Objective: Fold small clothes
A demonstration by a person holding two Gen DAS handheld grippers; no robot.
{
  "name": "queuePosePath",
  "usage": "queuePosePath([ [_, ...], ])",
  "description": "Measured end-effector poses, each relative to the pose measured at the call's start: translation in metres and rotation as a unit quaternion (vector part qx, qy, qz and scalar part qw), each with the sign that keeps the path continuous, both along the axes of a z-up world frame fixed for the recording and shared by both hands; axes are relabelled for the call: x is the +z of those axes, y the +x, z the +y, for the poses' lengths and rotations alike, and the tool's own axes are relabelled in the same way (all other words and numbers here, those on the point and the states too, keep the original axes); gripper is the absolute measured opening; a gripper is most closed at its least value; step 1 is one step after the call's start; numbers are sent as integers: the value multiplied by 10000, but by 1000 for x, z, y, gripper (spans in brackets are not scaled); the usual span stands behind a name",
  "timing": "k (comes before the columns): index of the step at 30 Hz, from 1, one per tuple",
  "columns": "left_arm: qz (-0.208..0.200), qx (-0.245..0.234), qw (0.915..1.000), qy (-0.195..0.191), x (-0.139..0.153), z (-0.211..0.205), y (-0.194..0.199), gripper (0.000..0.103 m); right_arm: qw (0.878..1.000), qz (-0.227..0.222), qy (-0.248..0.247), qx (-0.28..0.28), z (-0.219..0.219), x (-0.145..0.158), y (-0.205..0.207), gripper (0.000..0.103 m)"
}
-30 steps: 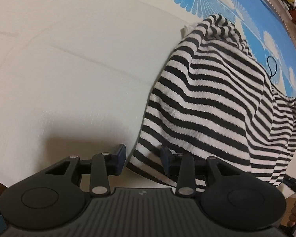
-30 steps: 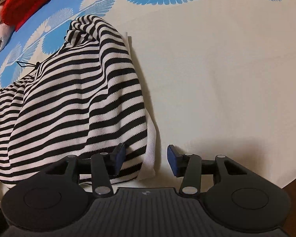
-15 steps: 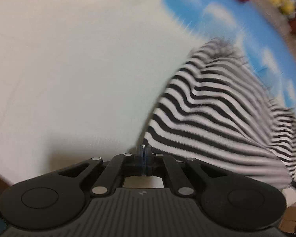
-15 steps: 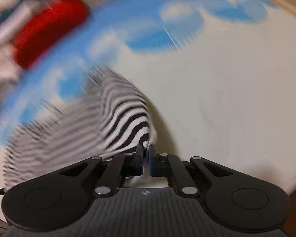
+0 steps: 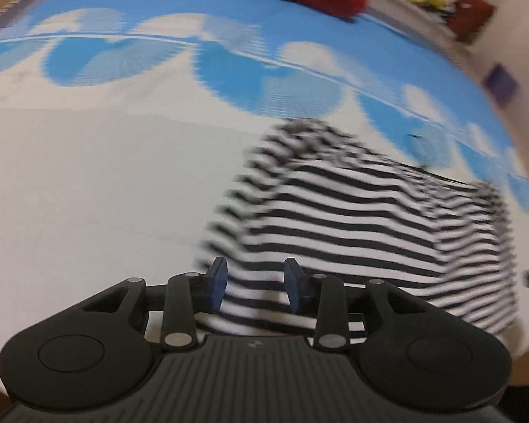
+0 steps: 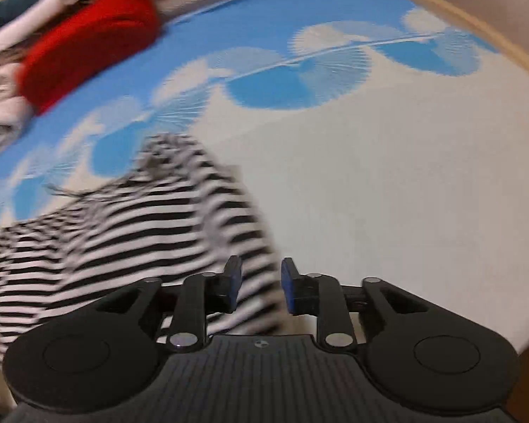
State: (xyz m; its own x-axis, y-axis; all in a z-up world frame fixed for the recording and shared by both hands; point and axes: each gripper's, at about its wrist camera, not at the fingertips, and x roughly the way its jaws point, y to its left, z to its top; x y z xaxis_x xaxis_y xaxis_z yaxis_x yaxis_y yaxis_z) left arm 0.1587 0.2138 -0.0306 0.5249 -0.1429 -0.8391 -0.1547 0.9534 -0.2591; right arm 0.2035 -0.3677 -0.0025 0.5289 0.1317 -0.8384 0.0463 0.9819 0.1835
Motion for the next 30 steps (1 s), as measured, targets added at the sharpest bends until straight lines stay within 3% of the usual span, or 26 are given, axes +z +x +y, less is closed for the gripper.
queuePosePath([
  [2, -14, -354, 9994, -56, -1, -21, 7, 39, 9982, 314, 325, 401, 14, -13, 6, 41],
  [3, 21, -518, 9986, -43, -3, -28, 10, 39, 9964, 548, 245, 599, 22, -21, 9, 46],
  [6, 230, -972, 9948, 181, -16, -53, 20, 39, 9798, 1375, -877, 1154, 50, -57, 9, 49],
  [9, 455, -1212, 9899, 575, -31, -73, 31, 49, 9784, 1201, -1096, 1273, 64, -54, 14, 51],
  [11, 761, -1081, 9878, 828, -45, -75, 39, 57, 9801, 1143, -1113, 1183, 67, -52, 17, 51],
  [14, 946, -564, 9920, 620, -49, -68, 50, 58, 9877, 612, -933, 1097, 75, -35, 17, 51],
  [19, 307, 28, 9993, 229, -26, -64, 54, 56, 9946, -33, -330, 985, 83, -20, 28, 51],
  [21, 124, 209, 9997, 55, -21, -61, 57, 56, 9939, -27, -144, 1092, 95, -19, 32, 51],
  [24, 236, 389, 9990, 33, -27, -60, 64, 56, 9921, 109, -175, 1236, 117, -29, 42, 51],
  [27, 633, 331, 9967, 379, -45, -67, 74, 58, 9871, 590, -746, 1290, 137, -53, 49, 55],
  [30, 500, 100, 9965, 667, -43, -74, 77, 58, 9797, 919, -1266, 1257, 144, -71, 57, 63],
])
